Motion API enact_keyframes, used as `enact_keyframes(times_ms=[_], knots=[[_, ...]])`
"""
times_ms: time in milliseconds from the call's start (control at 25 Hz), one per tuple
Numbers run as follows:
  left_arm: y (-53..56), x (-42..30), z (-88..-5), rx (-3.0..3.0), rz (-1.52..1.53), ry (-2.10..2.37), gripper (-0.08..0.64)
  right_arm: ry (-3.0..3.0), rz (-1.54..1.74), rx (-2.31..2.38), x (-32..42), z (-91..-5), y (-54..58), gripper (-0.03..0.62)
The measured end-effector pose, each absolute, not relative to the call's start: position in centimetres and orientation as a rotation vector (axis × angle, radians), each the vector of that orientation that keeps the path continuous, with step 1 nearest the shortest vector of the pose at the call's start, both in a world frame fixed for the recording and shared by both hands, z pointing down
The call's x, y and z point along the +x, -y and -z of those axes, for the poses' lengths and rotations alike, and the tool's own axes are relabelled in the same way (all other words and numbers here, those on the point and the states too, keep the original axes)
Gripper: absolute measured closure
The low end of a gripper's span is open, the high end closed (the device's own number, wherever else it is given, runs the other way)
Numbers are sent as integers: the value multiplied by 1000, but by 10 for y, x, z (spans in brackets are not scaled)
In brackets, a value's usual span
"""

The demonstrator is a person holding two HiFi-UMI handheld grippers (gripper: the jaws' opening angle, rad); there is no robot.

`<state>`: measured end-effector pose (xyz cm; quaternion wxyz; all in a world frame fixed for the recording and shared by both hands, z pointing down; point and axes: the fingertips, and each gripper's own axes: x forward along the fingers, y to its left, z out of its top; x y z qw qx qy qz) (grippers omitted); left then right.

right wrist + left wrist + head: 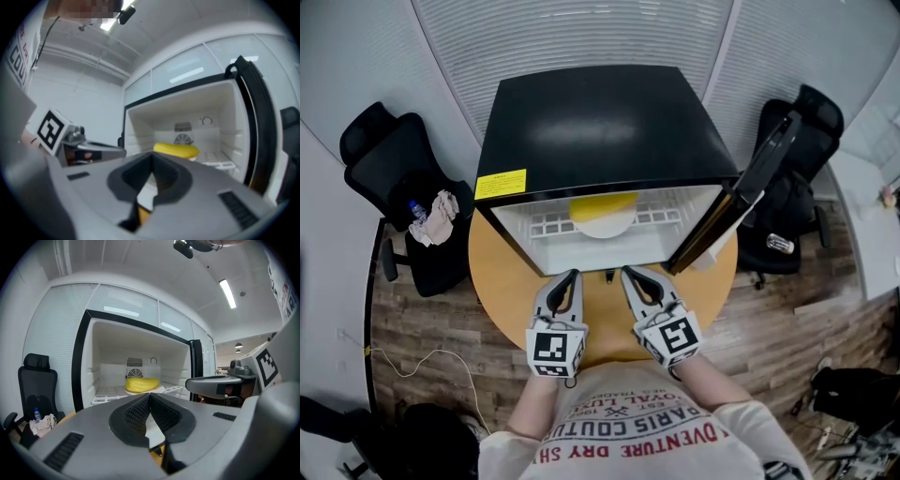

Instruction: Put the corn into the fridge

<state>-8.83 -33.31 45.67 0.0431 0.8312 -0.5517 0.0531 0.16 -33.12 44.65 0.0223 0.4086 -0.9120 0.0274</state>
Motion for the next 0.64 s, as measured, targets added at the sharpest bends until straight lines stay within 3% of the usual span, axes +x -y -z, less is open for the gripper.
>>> enact_keyframes(times_ms=[640], knots=[[342, -88, -463, 2492, -152, 1703, 528, 2790, -278, 1219, -9, -467, 340, 565]])
